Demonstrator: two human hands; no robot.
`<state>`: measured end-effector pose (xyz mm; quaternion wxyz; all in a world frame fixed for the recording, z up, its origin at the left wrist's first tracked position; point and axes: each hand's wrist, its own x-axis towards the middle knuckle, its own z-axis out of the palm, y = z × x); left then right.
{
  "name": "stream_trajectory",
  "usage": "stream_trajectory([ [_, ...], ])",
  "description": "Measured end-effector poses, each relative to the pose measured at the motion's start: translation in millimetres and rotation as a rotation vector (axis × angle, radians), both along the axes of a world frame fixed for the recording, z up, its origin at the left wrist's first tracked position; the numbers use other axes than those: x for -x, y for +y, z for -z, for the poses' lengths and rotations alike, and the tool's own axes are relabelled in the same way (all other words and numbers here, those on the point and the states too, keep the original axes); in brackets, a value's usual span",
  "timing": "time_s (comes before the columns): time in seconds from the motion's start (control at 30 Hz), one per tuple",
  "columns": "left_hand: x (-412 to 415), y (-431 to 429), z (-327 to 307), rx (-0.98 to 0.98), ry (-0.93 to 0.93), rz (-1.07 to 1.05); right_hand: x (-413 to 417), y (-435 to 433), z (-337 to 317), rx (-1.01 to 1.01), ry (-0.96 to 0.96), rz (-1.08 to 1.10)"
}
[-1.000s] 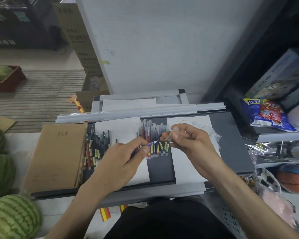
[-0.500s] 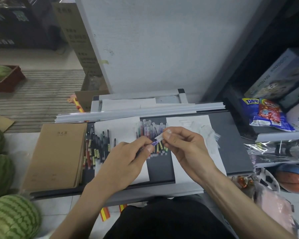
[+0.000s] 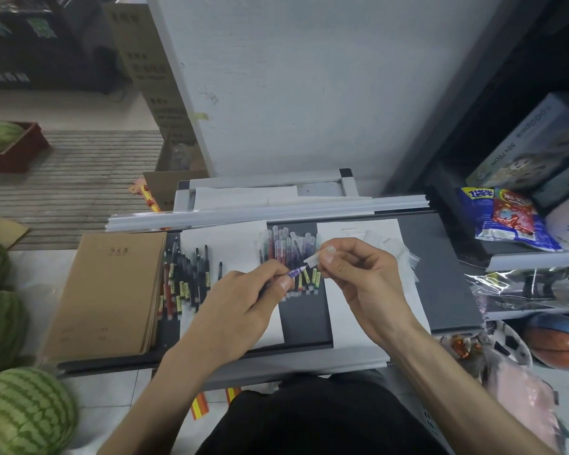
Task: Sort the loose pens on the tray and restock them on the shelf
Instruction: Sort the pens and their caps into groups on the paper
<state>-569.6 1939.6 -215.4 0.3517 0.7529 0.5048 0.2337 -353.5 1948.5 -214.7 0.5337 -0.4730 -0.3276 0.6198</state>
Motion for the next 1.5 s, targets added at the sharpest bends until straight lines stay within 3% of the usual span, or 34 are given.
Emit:
stream_trajectory([
  [0.1, -1, 0, 0, -0.017, -0.002, 0.018, 8, -5, 2, -0.041, -0.087, -0.033],
  [0.37, -18, 5, 15, -0.089, -0.062, -0.028, 23, -6, 14, -0.045, -0.108, 0.038],
  [0.57, -32, 4, 34, 0.052, -0.252, -0.141, 19, 8, 29, -0.015, -0.171, 0.006],
  [0.87, -24, 17, 94, 0.264, -0.011, -0.088, 16, 14, 86, 0.194, -0.282, -0.088],
  [1.03, -6, 9, 122, 0.326, 0.173, -0.103, 6, 6, 118, 0.365, -0.305, 0.027],
  [1.2, 5, 6, 136, 0.344, 0.189, -0.155, -5, -1, 128, 0.393, -0.322, 0.002],
  [1.37, 2, 2, 146, 0.418, 0.240, -0.138, -4, 4, 137, 0.349, -0.459, -0.117],
  [1.5, 4, -12, 154, 0.464, 0.170, -0.155, 13, 3, 137, 0.328, -0.555, -0.240],
])
